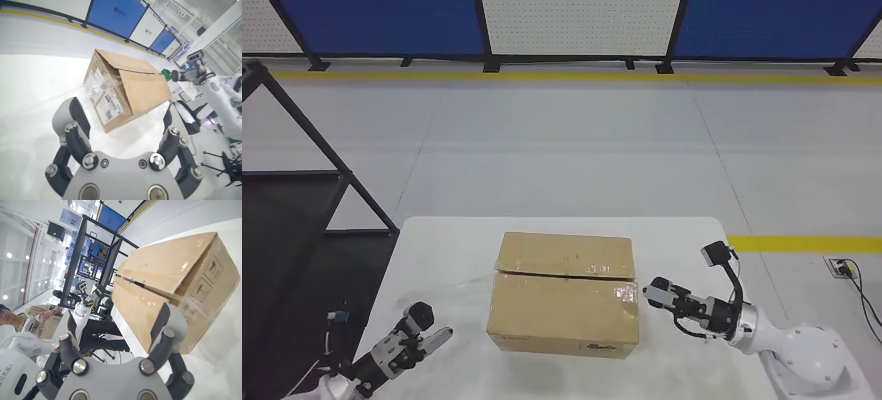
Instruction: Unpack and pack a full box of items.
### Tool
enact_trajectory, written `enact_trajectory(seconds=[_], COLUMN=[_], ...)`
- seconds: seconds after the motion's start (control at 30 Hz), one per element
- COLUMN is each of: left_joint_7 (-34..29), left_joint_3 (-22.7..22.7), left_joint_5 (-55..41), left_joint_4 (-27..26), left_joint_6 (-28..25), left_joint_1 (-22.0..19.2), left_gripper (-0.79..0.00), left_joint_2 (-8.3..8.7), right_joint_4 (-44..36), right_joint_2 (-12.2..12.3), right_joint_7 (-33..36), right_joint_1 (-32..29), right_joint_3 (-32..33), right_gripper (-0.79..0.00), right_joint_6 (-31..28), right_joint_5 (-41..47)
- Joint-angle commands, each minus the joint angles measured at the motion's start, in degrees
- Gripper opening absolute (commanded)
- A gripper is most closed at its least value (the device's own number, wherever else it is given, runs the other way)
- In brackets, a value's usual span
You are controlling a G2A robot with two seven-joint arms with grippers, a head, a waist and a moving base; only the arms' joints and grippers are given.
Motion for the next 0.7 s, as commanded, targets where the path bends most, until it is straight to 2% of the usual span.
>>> enact_trajectory(seconds=[0.0,0.13,0.27,0.47,0.67], left_joint_7=[-5.62,-17.20,-24.81,-29.58,-29.78], left_joint_3=[0.11,0.59,1.18,1.99,1.66], left_joint_5=[-5.62,-14.03,-19.34,-24.32,-25.34], left_joint_4=[1.18,3.96,5.87,7.29,8.07], left_joint_6=[2.02,5.77,6.77,6.33,5.64], left_joint_1=[-1.27,-4.68,-7.65,-9.07,-9.02], left_gripper=[0.000,0.000,0.000,0.000,0.000], left_joint_2=[0.44,1.48,2.27,2.95,3.47], right_joint_4=[1.02,3.93,8.16,11.74,14.85], right_joint_2=[0.11,0.17,0.08,-0.15,-0.54], right_joint_7=[0.67,2.51,3.46,4.59,6.47], right_joint_1=[0.15,1.09,2.93,4.96,6.93], right_joint_3=[0.00,-0.94,-2.78,-4.72,-7.12], right_gripper=[0.000,0.000,0.000,0.000,0.000], right_joint_6=[-0.43,-3.42,-6.06,-8.70,-8.85], right_joint_5=[0.22,1.72,2.27,6.16,11.74])
